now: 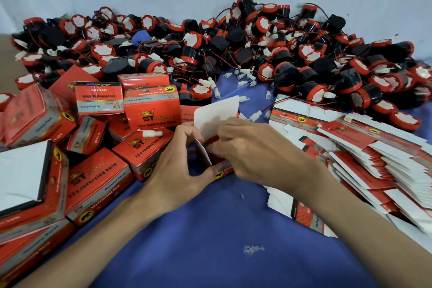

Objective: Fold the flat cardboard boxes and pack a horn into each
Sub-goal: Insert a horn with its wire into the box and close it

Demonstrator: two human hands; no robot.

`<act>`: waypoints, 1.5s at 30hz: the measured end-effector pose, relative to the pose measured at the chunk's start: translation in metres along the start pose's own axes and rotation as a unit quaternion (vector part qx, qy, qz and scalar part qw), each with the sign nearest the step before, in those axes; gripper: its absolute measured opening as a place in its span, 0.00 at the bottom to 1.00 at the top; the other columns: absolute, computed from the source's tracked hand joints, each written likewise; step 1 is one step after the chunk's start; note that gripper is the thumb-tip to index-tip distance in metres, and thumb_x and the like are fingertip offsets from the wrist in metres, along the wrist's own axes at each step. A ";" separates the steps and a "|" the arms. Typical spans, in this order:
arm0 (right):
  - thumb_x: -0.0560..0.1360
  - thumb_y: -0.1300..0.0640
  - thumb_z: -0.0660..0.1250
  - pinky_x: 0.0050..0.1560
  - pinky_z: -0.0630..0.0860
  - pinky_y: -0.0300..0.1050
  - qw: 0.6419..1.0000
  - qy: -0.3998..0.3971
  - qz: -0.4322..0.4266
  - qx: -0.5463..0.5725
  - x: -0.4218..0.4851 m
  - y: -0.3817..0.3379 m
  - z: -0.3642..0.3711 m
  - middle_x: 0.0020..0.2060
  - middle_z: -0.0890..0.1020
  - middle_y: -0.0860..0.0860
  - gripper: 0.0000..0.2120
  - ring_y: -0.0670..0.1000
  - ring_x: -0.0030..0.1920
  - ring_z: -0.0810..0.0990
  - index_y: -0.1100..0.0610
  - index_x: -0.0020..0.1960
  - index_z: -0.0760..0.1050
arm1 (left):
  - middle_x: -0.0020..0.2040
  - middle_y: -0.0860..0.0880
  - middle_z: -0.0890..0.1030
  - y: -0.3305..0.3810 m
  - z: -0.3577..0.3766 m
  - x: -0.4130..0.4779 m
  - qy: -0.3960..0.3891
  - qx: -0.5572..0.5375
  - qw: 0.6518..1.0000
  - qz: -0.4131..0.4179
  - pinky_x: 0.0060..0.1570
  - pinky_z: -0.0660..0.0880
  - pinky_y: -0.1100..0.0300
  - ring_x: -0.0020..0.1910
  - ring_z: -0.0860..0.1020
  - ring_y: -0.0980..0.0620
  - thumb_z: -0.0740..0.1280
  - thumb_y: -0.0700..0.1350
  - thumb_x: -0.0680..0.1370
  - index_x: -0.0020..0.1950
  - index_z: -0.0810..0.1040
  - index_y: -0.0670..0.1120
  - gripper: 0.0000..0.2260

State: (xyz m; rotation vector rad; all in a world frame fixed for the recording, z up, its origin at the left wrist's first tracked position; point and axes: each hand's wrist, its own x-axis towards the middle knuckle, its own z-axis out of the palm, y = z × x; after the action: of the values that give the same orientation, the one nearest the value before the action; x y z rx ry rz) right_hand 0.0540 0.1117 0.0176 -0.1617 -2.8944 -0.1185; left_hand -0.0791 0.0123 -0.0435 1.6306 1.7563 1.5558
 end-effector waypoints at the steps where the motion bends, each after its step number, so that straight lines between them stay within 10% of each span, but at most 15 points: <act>1: 0.75 0.64 0.59 0.46 0.74 0.54 0.999 -0.032 -0.014 0.001 0.000 -0.001 -0.002 0.40 0.68 0.47 0.09 0.51 0.45 0.68 0.56 0.46 0.77 | 0.42 0.48 0.76 0.000 0.000 0.000 0.000 0.003 1.000 0.004 0.45 0.77 0.54 0.41 0.78 0.53 0.74 0.47 0.66 0.50 0.64 0.51 0.21; 7: 0.79 0.64 0.60 0.51 0.69 0.48 0.989 -0.030 0.016 0.142 0.003 -0.005 0.001 0.46 0.78 0.51 0.10 0.52 0.48 0.74 0.61 0.59 0.73 | 0.47 0.52 0.77 -0.003 -0.003 0.000 -0.009 0.009 1.000 0.017 0.50 0.77 0.58 0.47 0.79 0.54 0.72 0.45 0.67 0.54 0.64 0.54 0.22; 14: 0.71 0.63 0.73 0.37 0.67 0.29 0.941 0.132 0.088 0.299 0.006 -0.003 0.020 0.31 0.77 0.45 0.05 0.37 0.34 0.73 0.63 0.37 0.82 | 0.48 0.49 0.77 -0.004 -0.004 0.000 -0.013 0.014 1.000 0.009 0.49 0.77 0.59 0.49 0.79 0.54 0.71 0.46 0.68 0.56 0.63 0.52 0.22; 17: 0.74 0.56 0.70 0.40 0.71 0.46 0.967 0.091 0.071 0.228 0.004 -0.003 0.022 0.34 0.79 0.50 0.09 0.42 0.36 0.71 0.60 0.39 0.84 | 0.44 0.51 0.76 -0.005 -0.004 -0.001 -0.014 0.021 1.000 0.012 0.46 0.76 0.61 0.45 0.77 0.54 0.71 0.45 0.68 0.56 0.63 0.51 0.22; 24: 0.81 0.59 0.60 0.50 0.61 0.39 0.977 -0.072 0.047 0.193 0.000 -0.001 0.003 0.43 0.70 0.50 0.13 0.43 0.42 0.62 0.62 0.44 0.80 | 0.45 0.49 0.76 -0.004 -0.007 0.001 -0.045 -0.051 0.998 0.010 0.49 0.75 0.63 0.46 0.77 0.53 0.70 0.51 0.67 0.55 0.66 0.49 0.21; 30: 0.75 0.61 0.64 0.40 0.71 0.32 0.951 0.241 0.130 0.145 -0.004 0.030 -0.029 0.37 0.79 0.48 0.06 0.45 0.37 0.75 0.61 0.44 0.80 | 0.50 0.54 0.77 -0.003 -0.008 0.005 -0.020 -0.068 0.997 -0.024 0.52 0.69 0.69 0.52 0.75 0.60 0.60 0.51 0.78 0.56 0.75 0.54 0.08; 36: 0.78 0.59 0.64 0.47 0.79 0.48 0.931 0.027 0.218 0.291 -0.015 0.054 -0.005 0.38 0.85 0.55 0.09 0.51 0.41 0.84 0.59 0.45 0.82 | 0.57 0.56 0.78 -0.001 0.003 0.010 0.006 -0.035 0.998 -0.059 0.53 0.69 0.74 0.56 0.73 0.69 0.71 0.43 0.75 0.50 0.84 0.54 0.07; 39: 0.78 0.58 0.65 0.40 0.72 0.42 0.951 0.077 0.181 0.240 -0.026 0.049 0.018 0.34 0.82 0.51 0.13 0.44 0.36 0.78 0.65 0.41 0.80 | 0.55 0.58 0.77 0.001 0.008 0.009 0.042 -0.008 0.999 -0.026 0.53 0.66 0.77 0.56 0.70 0.73 0.72 0.38 0.74 0.50 0.82 0.55 0.11; 45: 0.76 0.63 0.65 0.65 0.71 0.39 0.928 0.161 0.099 0.321 -0.042 0.030 0.033 0.60 0.79 0.48 0.15 0.44 0.65 0.75 0.58 0.63 0.77 | 0.60 0.66 0.69 -0.001 0.010 0.005 0.089 -0.020 0.994 0.060 0.61 0.68 0.67 0.62 0.70 0.65 0.71 0.38 0.72 0.65 0.59 0.62 0.32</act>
State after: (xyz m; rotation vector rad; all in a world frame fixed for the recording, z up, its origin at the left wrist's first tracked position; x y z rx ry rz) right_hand 0.0904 0.1399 -0.0228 -0.2774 -2.4185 0.7552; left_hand -0.0735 0.0220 -0.0457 1.6514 1.7287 1.8305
